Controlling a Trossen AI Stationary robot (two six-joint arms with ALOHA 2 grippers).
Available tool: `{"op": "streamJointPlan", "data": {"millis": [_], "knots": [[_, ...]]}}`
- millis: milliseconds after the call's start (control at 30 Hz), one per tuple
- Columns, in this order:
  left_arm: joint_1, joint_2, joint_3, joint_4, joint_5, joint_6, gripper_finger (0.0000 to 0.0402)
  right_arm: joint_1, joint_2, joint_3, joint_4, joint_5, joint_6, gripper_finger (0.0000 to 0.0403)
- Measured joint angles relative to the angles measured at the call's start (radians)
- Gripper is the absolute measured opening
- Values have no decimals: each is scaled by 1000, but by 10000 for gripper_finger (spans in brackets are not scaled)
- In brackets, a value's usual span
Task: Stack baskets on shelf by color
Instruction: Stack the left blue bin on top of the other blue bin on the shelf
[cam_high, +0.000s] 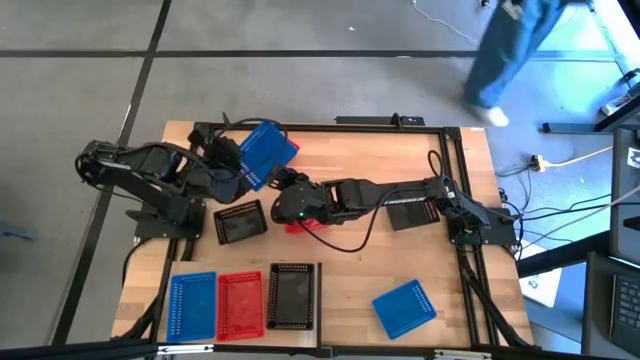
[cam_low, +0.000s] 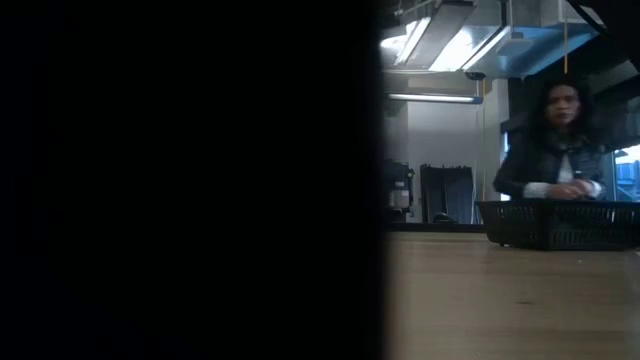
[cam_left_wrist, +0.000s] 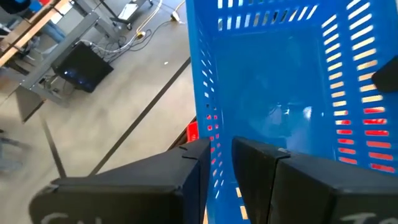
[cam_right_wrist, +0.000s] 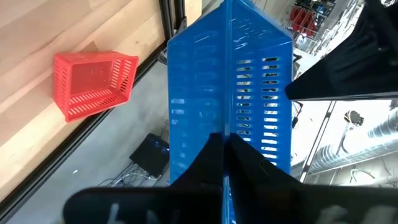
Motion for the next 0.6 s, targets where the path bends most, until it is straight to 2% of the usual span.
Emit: {"op": "streamJointPlan", "data": {"millis": [333, 600], "knots": [[1, -1, 0, 8, -8, 53, 60, 0, 0, 0, 2, 0, 3, 0], [-33, -1, 0, 9, -69, 105, 60, 0, 0, 0, 2, 0, 8, 0]]}}
